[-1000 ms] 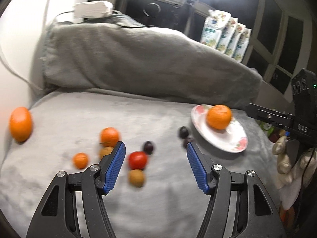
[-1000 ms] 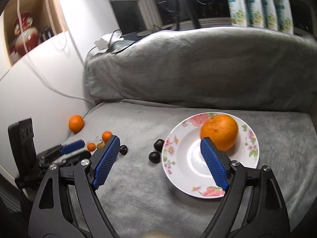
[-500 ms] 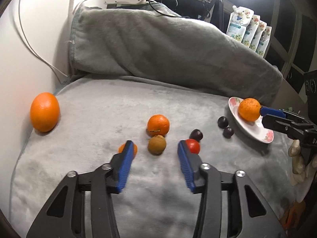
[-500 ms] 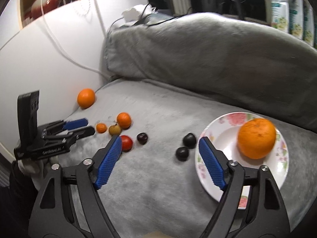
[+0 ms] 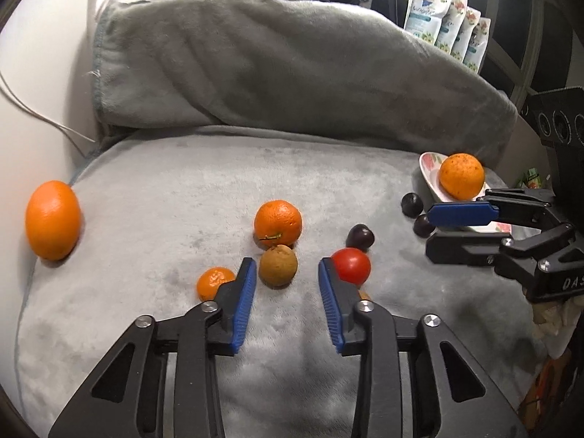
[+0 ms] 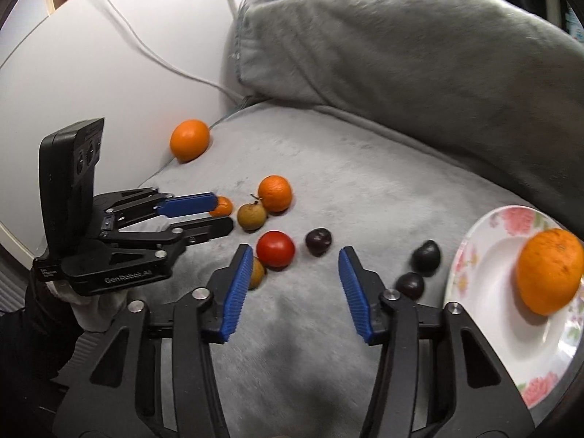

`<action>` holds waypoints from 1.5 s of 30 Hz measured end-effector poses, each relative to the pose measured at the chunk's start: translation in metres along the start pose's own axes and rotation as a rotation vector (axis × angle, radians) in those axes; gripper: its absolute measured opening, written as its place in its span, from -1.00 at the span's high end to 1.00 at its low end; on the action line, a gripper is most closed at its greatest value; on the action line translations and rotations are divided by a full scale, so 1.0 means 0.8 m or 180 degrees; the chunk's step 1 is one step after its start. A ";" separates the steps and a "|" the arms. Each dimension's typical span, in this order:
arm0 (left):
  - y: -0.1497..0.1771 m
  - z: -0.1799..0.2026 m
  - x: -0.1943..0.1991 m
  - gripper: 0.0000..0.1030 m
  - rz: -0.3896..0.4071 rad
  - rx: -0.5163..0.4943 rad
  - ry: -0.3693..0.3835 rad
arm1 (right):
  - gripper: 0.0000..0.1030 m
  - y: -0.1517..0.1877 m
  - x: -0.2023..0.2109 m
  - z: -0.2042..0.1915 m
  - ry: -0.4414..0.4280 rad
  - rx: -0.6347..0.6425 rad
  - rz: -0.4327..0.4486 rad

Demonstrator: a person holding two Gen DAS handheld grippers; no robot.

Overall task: Organize fruits
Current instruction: 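Grasp the red tomato with the right gripper while the left gripper approaches the brown fruit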

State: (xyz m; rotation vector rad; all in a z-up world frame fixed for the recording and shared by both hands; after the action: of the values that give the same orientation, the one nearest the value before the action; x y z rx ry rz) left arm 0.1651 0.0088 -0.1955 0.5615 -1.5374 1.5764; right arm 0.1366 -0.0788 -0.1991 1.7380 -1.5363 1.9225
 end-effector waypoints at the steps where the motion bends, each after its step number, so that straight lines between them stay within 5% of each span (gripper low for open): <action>1: 0.000 -0.001 -0.002 0.38 -0.0014 -0.0003 -0.0003 | 0.05 -0.001 -0.004 -0.002 -0.0031 0.0012 -0.0029; 16: -0.002 -0.003 -0.034 0.38 -0.0185 -0.0050 -0.0010 | 0.23 -0.007 -0.059 -0.015 -0.0291 0.0024 -0.0333; 45: -0.004 -0.006 -0.046 0.51 -0.0244 -0.0073 0.0062 | 0.30 -0.010 -0.084 -0.015 -0.0202 0.0098 -0.0450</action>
State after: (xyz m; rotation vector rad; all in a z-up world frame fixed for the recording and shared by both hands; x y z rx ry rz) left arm 0.1890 0.0038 -0.2238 0.5838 -1.5002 1.5003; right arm 0.1560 -0.0323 -0.2461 1.8825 -1.3693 1.8494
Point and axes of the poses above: each gripper's, at about its wrist camera, not at the fingertips, and x roughly against the way its jaws point, z to its right, y to its underside, the point moved 10 cm from there along -x, roughly the way its jaws point, and after that the axes turned 8 degrees about -z, right-handed, at the moved point
